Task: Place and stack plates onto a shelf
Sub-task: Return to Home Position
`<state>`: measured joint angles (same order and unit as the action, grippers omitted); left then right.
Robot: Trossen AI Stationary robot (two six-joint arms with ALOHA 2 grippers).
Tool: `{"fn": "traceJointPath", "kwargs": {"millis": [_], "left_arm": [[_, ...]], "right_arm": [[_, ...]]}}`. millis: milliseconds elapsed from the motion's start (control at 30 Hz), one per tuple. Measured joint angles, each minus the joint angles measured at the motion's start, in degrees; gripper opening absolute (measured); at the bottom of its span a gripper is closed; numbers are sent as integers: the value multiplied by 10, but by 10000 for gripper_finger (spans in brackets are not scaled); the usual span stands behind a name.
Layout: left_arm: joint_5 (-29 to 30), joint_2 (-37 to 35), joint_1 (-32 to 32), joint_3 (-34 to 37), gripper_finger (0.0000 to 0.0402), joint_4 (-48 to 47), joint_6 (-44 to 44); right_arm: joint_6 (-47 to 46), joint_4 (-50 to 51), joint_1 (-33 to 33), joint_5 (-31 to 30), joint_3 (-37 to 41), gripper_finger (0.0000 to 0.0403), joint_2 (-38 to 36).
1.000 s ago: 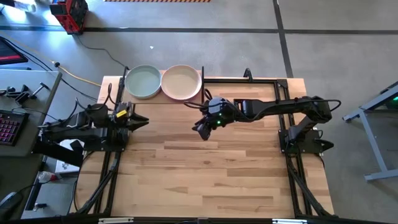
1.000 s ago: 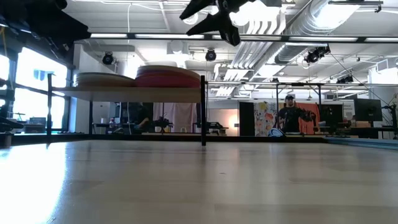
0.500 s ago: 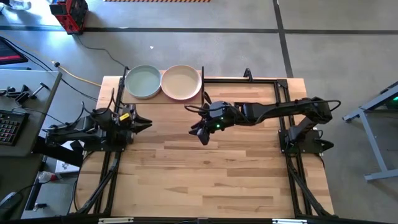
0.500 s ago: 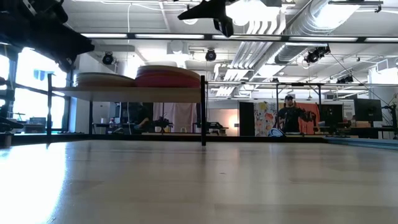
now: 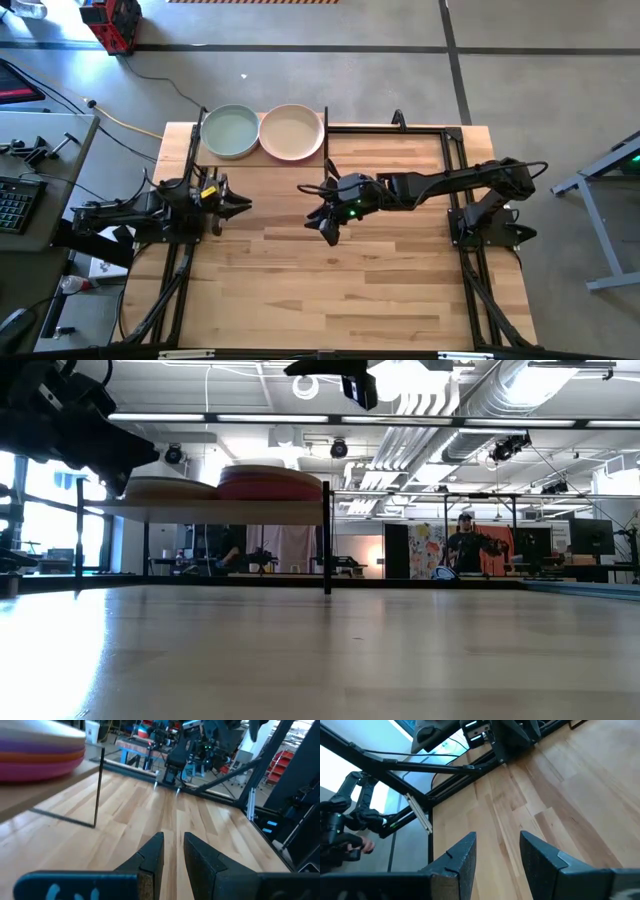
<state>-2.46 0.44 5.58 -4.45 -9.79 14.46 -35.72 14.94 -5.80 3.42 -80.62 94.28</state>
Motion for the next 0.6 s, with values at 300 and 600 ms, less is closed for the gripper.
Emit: {"fn": "traceJointPath", "kwargs": {"millis": [300, 600], "left_arm": [[2, 0, 0, -1, 62, -8, 15], [3, 0, 0, -1, 62, -9, 21]], "right_arm": [[50, 19, 7, 0, 0, 133, -35], [114, 137, 17, -99, 0, 133, -149]]}}
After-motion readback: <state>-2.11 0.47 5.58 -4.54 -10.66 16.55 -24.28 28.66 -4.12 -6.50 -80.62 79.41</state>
